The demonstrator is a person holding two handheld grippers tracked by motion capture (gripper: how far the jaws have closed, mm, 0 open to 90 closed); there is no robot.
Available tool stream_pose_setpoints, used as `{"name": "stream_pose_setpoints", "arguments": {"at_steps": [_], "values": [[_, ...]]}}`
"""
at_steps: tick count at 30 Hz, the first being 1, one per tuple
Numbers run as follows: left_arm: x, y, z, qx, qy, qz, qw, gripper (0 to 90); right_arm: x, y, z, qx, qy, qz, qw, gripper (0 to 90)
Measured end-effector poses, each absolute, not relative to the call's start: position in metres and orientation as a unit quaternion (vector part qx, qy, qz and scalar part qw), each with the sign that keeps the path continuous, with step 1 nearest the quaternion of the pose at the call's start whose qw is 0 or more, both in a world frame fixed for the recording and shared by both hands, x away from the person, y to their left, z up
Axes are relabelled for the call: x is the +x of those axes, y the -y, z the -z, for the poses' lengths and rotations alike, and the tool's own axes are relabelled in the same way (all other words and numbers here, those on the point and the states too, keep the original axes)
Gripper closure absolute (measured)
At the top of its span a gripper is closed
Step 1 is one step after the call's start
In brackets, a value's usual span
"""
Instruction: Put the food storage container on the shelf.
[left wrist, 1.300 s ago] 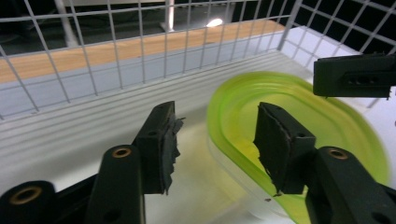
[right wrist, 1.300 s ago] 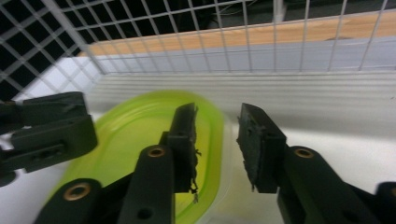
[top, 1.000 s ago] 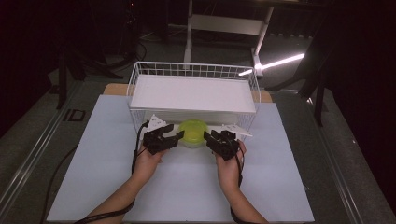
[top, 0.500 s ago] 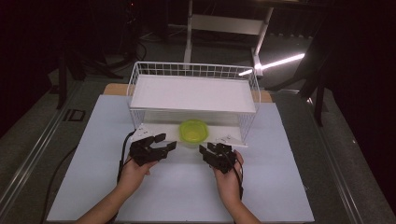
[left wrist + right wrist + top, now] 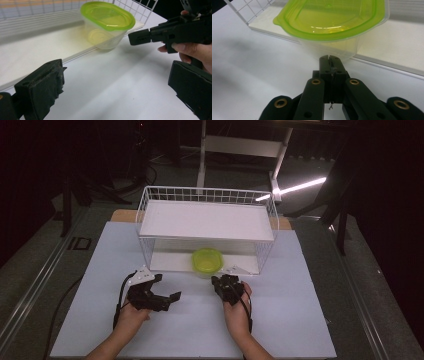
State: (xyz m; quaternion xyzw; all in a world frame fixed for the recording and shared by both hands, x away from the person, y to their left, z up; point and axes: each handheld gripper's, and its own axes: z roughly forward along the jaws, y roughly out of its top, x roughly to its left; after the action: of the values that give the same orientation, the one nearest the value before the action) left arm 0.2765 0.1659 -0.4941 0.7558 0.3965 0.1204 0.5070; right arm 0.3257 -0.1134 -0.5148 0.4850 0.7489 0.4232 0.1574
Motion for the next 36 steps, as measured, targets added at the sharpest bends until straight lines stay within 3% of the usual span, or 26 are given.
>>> {"name": "stream_pose_setpoints", "arguments": {"at_steps": [6,36], "values": [[0.263,-0.170,0.497,0.755,-0.385,-0.156,0.508,1.4,0.334,0.110,0.516,0.491,-0.744,-0.425,0.157,89.5],[0.258,-0.175,0.507,0.742,-0.394,-0.147,0.522,1.4,0.374,0.078,0.513,0.511,-0.724,-0.437,0.155,89.3]]}}
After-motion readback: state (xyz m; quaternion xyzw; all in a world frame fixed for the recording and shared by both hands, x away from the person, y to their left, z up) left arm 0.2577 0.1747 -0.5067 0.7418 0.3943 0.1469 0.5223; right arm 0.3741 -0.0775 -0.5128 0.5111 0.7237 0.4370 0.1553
